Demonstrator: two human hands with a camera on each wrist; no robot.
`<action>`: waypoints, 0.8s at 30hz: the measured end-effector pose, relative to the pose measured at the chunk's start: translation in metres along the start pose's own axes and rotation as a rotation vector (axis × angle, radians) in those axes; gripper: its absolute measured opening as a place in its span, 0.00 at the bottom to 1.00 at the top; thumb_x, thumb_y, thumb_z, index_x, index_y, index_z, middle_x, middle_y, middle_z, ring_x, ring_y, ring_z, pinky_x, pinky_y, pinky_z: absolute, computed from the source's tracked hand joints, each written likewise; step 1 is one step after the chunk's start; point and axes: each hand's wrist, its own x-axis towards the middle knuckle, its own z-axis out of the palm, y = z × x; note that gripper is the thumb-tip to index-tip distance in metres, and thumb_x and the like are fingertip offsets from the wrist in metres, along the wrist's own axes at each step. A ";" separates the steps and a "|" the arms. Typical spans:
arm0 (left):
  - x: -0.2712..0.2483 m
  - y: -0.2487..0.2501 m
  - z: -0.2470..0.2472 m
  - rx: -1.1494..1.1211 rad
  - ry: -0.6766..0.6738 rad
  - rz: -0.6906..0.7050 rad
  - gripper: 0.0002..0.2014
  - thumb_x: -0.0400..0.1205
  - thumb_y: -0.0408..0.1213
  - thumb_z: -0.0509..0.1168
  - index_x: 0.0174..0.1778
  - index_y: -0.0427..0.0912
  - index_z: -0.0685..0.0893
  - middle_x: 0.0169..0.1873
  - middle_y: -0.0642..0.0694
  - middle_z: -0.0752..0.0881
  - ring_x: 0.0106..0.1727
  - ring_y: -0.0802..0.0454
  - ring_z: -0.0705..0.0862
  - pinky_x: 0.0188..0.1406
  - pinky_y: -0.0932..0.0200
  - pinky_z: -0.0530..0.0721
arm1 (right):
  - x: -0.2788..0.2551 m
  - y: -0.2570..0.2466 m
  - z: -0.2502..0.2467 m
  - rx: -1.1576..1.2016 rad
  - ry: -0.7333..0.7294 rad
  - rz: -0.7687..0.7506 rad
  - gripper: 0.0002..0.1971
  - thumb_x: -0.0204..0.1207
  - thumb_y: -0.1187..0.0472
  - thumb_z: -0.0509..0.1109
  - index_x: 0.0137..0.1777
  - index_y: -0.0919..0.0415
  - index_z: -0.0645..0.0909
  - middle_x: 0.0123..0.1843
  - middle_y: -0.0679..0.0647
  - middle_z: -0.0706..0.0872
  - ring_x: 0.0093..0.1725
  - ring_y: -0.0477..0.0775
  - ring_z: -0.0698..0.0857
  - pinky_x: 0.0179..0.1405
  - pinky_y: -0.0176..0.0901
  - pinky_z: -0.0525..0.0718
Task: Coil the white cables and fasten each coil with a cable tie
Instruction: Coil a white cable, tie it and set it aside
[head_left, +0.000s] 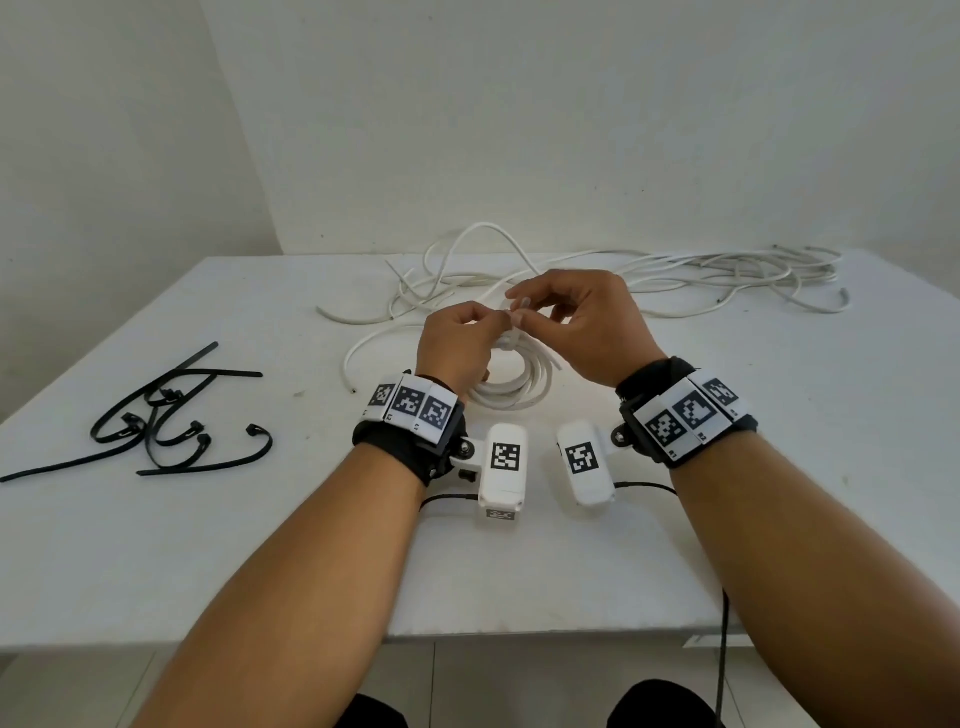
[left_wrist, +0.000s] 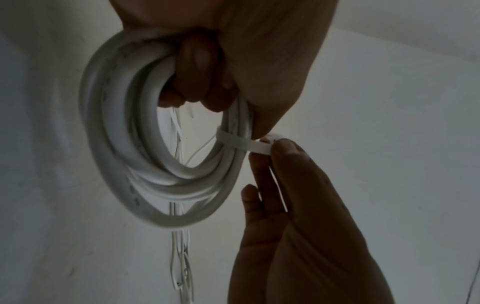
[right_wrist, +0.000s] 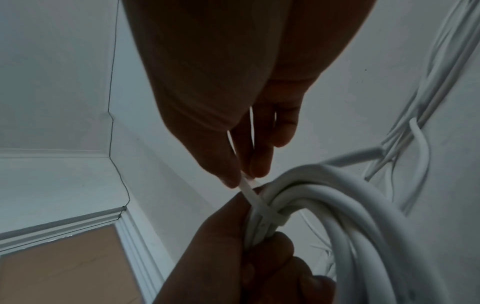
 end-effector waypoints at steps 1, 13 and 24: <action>-0.001 0.000 0.001 0.007 -0.014 0.009 0.12 0.77 0.44 0.73 0.31 0.43 0.84 0.24 0.46 0.76 0.22 0.52 0.70 0.27 0.57 0.74 | 0.000 -0.001 0.001 -0.003 0.015 -0.010 0.07 0.74 0.63 0.77 0.41 0.49 0.87 0.46 0.45 0.93 0.43 0.43 0.90 0.40 0.39 0.85; -0.014 0.006 0.010 -0.009 -0.066 0.147 0.08 0.80 0.44 0.72 0.40 0.44 0.90 0.24 0.50 0.82 0.22 0.55 0.72 0.28 0.59 0.73 | 0.002 0.000 -0.002 0.085 0.129 0.132 0.04 0.73 0.62 0.77 0.40 0.61 0.86 0.38 0.53 0.92 0.40 0.57 0.91 0.45 0.56 0.90; -0.006 0.002 0.008 0.016 0.096 0.141 0.13 0.78 0.44 0.73 0.28 0.46 0.86 0.20 0.57 0.82 0.21 0.59 0.75 0.37 0.54 0.76 | -0.003 -0.006 -0.008 0.381 0.108 0.283 0.03 0.78 0.65 0.75 0.50 0.59 0.84 0.41 0.53 0.92 0.40 0.47 0.89 0.38 0.38 0.82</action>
